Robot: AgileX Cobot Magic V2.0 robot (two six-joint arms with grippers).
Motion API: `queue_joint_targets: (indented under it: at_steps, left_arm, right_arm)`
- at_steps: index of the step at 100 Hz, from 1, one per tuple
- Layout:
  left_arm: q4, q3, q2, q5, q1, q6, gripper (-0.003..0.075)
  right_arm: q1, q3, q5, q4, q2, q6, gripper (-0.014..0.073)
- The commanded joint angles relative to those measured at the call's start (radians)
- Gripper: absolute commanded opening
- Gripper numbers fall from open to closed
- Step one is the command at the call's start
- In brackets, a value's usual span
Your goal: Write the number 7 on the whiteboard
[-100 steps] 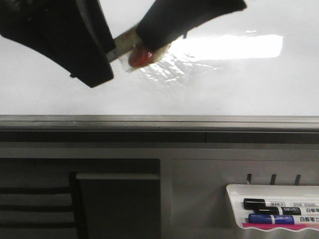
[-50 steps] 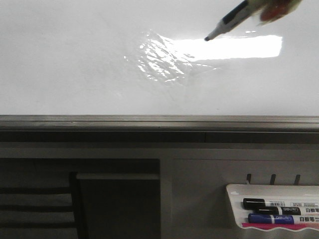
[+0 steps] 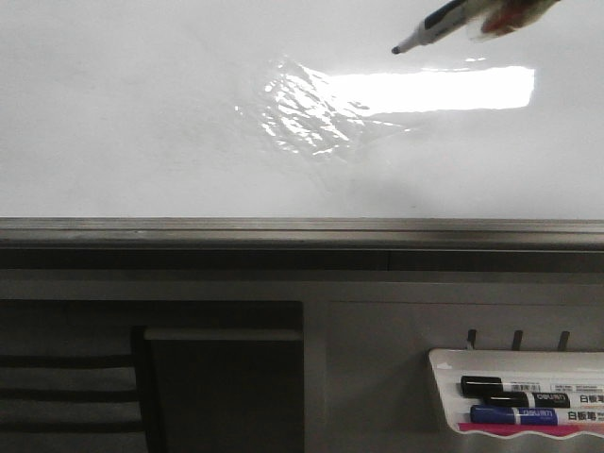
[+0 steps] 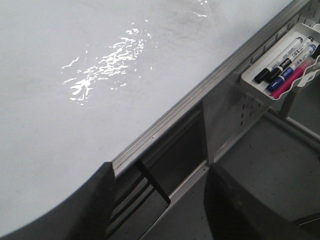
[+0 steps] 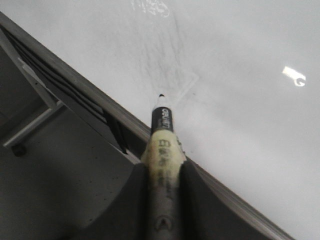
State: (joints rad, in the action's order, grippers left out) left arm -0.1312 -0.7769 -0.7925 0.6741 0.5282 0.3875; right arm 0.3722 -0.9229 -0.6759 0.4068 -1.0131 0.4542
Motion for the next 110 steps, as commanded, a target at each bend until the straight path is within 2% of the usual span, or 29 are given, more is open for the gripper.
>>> queue_joint_targets:
  at_steps: [1,8,21,35,68,110]
  left_arm:
    - [-0.020,-0.026,-0.010,-0.078,-0.003,-0.010,0.0363]
    - [-0.029,-0.026,-0.023,-0.078,-0.003,-0.010,0.0363]
    - [-0.038,-0.026,-0.037,-0.078,-0.003,-0.010,0.0363]
    - [-0.043,-0.026,-0.046,-0.080,-0.003,-0.010,0.0363]
    - [-0.043,-0.026,-0.048,-0.094,-0.003,-0.010,0.0363]
    - [-0.043,-0.026,-0.048,-0.094,-0.003,-0.010,0.0363]
  right_arm:
    - [-0.015,-0.114,-0.048,0.024,-0.077,-0.047,-0.0064]
    - [-0.006,-0.165,-0.086,0.022,-0.134,-0.047,-0.0064]
    - [0.058,-0.126,0.105,0.022,-0.148,-0.062,-0.0064]
    - [0.065,-0.125,0.196,0.022,-0.193,-0.071,-0.0064]
    - [0.065,-0.129,0.279,0.014,-0.293,-0.071,-0.0064]
    - [-0.087,-0.129,0.173,-0.009,-0.287,-0.078,-0.0064]
